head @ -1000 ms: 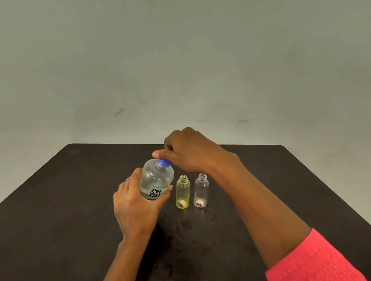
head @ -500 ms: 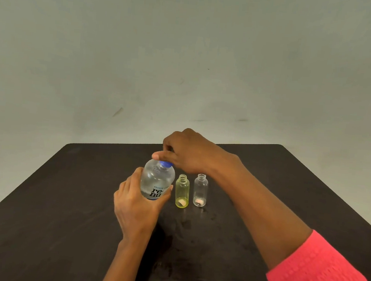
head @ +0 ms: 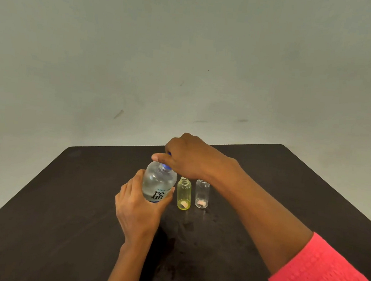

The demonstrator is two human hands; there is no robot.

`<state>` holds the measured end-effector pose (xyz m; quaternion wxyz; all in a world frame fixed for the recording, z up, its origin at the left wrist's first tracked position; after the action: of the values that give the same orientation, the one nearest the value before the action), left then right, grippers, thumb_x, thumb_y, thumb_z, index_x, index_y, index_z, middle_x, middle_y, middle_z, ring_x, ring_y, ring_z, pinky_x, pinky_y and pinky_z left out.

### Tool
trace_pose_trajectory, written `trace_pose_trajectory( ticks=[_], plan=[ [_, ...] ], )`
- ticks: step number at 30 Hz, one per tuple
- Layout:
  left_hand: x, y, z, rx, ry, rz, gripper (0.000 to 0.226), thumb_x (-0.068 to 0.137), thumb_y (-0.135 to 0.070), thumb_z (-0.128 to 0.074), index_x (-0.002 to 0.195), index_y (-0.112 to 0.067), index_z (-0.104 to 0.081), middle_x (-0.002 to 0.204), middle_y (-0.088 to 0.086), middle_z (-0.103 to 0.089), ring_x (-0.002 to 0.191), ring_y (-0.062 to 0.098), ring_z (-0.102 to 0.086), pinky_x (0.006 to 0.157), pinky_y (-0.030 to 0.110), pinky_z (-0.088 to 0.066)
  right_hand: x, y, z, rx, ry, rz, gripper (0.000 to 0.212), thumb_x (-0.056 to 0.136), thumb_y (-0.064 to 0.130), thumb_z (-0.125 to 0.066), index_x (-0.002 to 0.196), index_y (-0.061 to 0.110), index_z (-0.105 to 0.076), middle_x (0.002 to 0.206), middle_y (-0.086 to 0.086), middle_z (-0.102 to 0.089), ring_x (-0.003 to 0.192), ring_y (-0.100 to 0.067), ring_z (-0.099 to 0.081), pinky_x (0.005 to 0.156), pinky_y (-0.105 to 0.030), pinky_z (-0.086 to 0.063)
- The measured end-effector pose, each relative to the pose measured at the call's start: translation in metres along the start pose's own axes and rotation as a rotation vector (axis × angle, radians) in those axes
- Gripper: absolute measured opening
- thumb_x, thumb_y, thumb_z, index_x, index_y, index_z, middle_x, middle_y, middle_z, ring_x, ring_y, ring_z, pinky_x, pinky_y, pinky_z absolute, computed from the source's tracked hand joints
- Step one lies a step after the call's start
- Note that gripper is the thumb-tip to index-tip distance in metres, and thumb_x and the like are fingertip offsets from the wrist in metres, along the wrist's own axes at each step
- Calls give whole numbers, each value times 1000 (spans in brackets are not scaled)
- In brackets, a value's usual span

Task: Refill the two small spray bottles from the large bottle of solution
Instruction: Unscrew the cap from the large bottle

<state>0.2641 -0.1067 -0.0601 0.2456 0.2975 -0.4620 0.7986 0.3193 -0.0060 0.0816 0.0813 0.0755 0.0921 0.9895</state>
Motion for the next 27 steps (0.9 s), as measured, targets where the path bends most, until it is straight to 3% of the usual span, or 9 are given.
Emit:
trace_pose_trajectory(
  ticks=[6,9,11,14,16,19,21,24,27],
  plan=[
    [-1,0,-1,12,-12,0,78,57,-45,-87,116,-4,-59,105,12,-68,95,31,-63,80,36,-42,0,-4,3,49,41,141,14,91,24,-61,100,15,-62,100,-2,-61,89,-18,-56,72,-29,-45],
    [0,0,-2,9,-2,12,77,56,-39,-88,117,-5,-58,106,11,-67,96,30,-63,81,36,-41,-4,-8,6,146,47,190,26,87,22,-67,111,19,-61,103,3,-59,92,-15,-55,80,-29,-47],
    [0,1,-1,8,-3,15,77,57,-39,-88,118,-5,-58,106,11,-67,97,29,-62,82,37,-43,-5,-9,6,190,13,162,42,85,36,-68,123,21,-54,103,4,-56,91,-14,-54,79,-28,-46],
    [0,1,0,15,-7,18,76,57,-39,-87,119,-4,-58,106,12,-67,97,30,-62,81,38,-43,-4,-9,3,110,-52,69,43,89,50,-56,110,13,-58,89,0,-57,81,-17,-55,68,-26,-44],
    [0,2,0,27,-9,1,76,57,-38,-88,117,-4,-58,106,12,-67,96,30,-62,81,36,-41,-2,-9,2,87,-53,72,35,93,42,-55,97,9,-62,84,-3,-58,76,-19,-54,62,-25,-40],
    [2,4,0,25,-21,20,76,56,-37,-88,118,-5,-58,107,11,-67,98,31,-62,82,38,-42,-5,-8,2,146,-23,164,15,90,25,-62,101,15,-62,90,3,-57,81,-14,-52,70,-24,-40],
    [3,5,1,24,-34,35,75,56,-35,-88,118,-6,-58,108,11,-67,99,31,-61,82,42,-44,-7,-9,2,230,-28,196,21,88,21,-65,109,18,-61,98,5,-58,86,-11,-52,74,-23,-42],
    [4,6,2,29,-45,16,73,56,-32,-89,117,-6,-58,108,11,-67,100,31,-61,82,44,-44,-8,-10,-2,278,-77,135,41,88,41,-63,122,20,-54,107,1,-59,92,-13,-54,82,-25,-46],
    [3,6,0,32,-39,5,74,55,-31,-90,118,-6,-58,110,11,-66,101,31,-60,83,43,-44,-6,-10,-4,214,-124,48,41,91,50,-53,106,12,-59,89,-2,-62,80,-17,-56,72,-28,-45]
  ],
)
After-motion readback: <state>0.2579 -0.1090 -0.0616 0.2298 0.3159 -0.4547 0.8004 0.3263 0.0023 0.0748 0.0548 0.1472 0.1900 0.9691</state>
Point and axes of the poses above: each hand's wrist, its own x-axis towards the middle knuckle, its own z-axis out of the back of the hand, y = z × x, the point moved 1 cm from there along x, towards the middle knuckle
